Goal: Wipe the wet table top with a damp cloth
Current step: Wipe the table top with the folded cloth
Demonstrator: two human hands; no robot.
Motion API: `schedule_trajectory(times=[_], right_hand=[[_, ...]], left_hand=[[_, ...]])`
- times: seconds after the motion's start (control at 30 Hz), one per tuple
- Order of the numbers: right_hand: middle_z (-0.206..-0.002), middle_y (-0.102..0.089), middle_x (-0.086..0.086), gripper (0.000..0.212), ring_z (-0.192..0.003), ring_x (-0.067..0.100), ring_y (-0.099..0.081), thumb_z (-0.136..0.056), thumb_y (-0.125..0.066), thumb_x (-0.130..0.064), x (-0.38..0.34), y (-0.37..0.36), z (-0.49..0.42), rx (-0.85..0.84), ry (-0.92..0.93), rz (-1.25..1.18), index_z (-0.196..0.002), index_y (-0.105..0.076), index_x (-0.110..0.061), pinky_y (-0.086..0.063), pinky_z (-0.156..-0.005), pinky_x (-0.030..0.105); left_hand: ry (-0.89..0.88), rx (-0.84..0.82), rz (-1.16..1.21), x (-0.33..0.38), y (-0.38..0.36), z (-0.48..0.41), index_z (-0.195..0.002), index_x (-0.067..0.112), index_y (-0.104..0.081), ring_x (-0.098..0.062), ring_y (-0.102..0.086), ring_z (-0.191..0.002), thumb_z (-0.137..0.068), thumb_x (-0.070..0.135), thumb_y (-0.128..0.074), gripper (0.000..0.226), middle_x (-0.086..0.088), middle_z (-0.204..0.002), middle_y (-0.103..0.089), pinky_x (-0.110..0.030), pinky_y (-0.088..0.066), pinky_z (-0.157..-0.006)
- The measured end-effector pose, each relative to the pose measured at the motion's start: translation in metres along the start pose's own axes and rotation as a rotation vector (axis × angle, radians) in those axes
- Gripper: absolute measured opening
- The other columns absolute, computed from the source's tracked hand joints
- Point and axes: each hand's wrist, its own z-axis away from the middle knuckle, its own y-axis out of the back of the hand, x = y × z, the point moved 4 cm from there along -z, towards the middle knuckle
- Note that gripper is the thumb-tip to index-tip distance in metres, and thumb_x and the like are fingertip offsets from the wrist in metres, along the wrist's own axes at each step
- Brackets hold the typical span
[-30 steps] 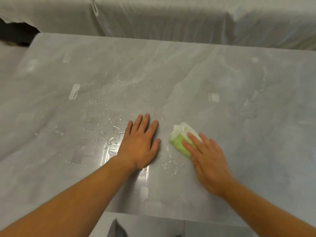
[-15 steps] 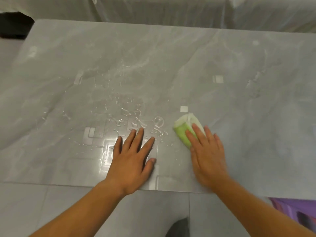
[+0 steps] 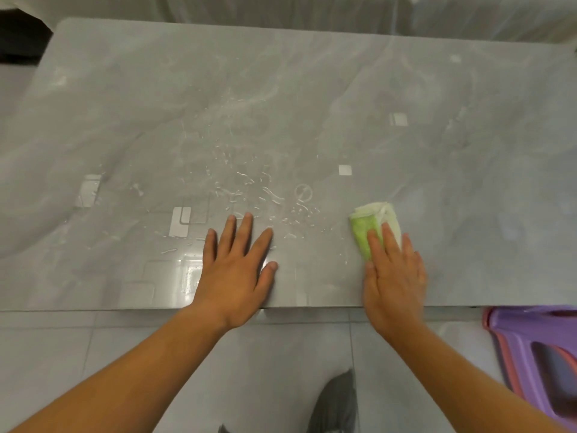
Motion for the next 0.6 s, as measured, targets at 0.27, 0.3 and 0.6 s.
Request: schedule_trajectory(times=[0.27,0.3,0.6], right_hand=[[-0.164,-0.026,-0.002,0.053,-0.151,0.033,-0.021,-0.102,-0.024,-0.035,-0.066,-0.020,-0.044,-0.034,0.261,0.053,-0.155,-0.028,-0.030,-0.019,-0.120,0.054],[-0.164,-0.026,-0.003,0.053,-0.151,0.033,-0.021,-0.102,-0.024,-0.036,-0.066,-0.017,-0.061,-0.018,0.190,0.037,-0.155,-0.029,-0.030,-0.017,-0.120,0.054],[-0.167,-0.008,-0.012,0.053,-0.155,0.021,-0.003,-0.104,-0.017,-0.047,-0.081,-0.020,-0.002,-0.219,0.441,0.049,-0.157,-0.011,-0.041,-0.007,-0.124,0.049]], left_hand=[[-0.019,0.066,-0.029,-0.015,0.008,-0.010,-0.152,0.031,-0.022,-0.026,-0.005,-0.150,-0.097,0.054,-0.018,0.060,-0.004,-0.165,-0.009,-0.043,-0.006,-0.114],[-0.023,0.065,-0.047,-0.016,0.008,-0.013,-0.152,0.031,-0.020,-0.027,-0.001,-0.150,-0.097,0.055,-0.019,0.060,-0.005,-0.165,-0.005,-0.042,-0.005,-0.113],[-0.026,0.003,-0.096,-0.022,0.017,-0.027,-0.155,0.030,-0.008,-0.025,0.006,-0.150,-0.098,0.057,-0.019,0.064,-0.002,-0.166,0.003,-0.044,-0.009,-0.110]])
